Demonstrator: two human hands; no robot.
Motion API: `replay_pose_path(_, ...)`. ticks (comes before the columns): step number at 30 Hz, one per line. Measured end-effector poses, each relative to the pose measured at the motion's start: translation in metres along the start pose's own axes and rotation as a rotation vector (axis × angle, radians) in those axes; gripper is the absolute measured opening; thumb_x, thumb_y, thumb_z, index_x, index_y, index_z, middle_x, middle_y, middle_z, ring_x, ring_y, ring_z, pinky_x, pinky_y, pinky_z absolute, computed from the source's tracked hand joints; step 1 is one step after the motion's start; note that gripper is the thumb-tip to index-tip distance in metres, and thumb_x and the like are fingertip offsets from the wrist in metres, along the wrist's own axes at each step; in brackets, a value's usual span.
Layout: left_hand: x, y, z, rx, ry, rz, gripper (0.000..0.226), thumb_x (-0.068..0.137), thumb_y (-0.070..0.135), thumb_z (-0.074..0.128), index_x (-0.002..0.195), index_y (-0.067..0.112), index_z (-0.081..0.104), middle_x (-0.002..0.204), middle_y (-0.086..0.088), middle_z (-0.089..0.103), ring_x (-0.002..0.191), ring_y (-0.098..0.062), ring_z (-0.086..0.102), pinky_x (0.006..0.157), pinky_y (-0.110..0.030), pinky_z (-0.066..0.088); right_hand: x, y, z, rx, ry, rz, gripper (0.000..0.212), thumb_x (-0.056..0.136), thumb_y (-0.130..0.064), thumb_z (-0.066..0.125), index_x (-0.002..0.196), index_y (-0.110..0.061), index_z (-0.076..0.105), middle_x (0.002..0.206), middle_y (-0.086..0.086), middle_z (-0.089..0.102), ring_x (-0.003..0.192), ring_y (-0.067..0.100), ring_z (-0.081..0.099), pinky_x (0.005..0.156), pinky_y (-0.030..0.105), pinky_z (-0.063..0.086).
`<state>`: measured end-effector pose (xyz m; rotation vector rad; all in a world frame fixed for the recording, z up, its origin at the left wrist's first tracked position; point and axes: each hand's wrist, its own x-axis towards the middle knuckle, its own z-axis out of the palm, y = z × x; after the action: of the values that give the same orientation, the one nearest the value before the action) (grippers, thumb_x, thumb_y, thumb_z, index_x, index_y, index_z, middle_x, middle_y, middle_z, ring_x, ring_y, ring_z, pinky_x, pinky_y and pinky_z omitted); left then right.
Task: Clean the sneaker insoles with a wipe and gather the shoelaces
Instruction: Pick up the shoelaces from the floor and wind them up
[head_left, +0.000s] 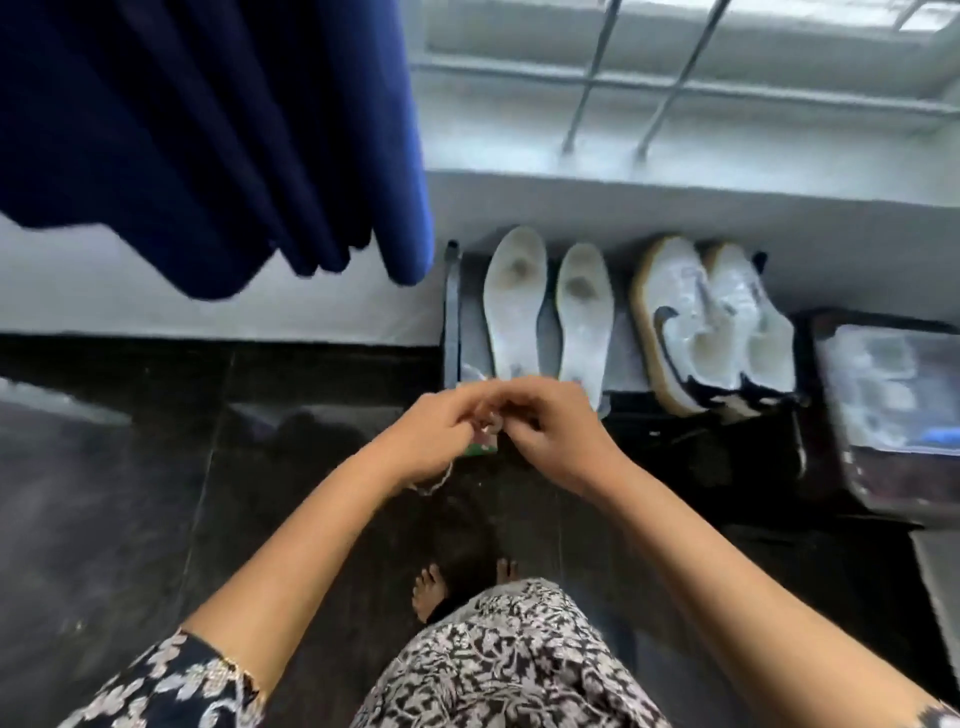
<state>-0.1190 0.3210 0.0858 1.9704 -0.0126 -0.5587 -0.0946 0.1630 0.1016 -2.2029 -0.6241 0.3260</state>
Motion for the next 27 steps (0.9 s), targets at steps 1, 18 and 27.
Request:
replay_pose_path(1, 0.0, 0.014, -0.001, 0.094, 0.003, 0.047, 0.054, 0.083, -0.007, 0.045, 0.128, 0.021, 0.057, 0.112, 0.005, 0.064, 0.105, -0.013, 0.06, 0.086, -0.014, 0.045, -0.006, -0.007, -0.011, 0.045, 0.037, 0.031, 0.027, 0.073, -0.01, 0.049, 0.086, -0.015, 0.072, 0.083, -0.001, 0.072, 0.077, 0.01, 0.065, 0.071, 0.02, 0.048)
replay_pose_path(18, 0.015, 0.203, 0.077, -1.152, -0.137, 0.029, 0.018, 0.09, 0.018, 0.046, 0.091, 0.009, 0.062, 0.055, 0.005, 0.049, 0.041, -0.003, 0.042, 0.042, -0.014, 0.04, -0.089, 0.009, -0.149, 0.638, 0.558, 0.246, 0.018, 0.088, -0.002, 0.062, 0.095, -0.014, 0.074, 0.084, 0.002, 0.074, 0.074, 0.006, 0.065, 0.071, 0.023, 0.05)
replay_pose_path(27, 0.049, 0.257, 0.12, -1.27, 0.243, 0.111, 0.024, 0.097, -0.004, 0.038, 0.111, 0.002, 0.056, 0.098, -0.01, 0.067, 0.083, -0.015, 0.071, 0.069, -0.018, 0.057, -0.126, 0.01, -0.211, 0.297, 0.326, 0.115, 0.03, 0.093, -0.021, 0.058, 0.067, -0.036, 0.058, 0.055, -0.017, 0.057, 0.054, -0.002, 0.049, 0.056, 0.013, 0.038)
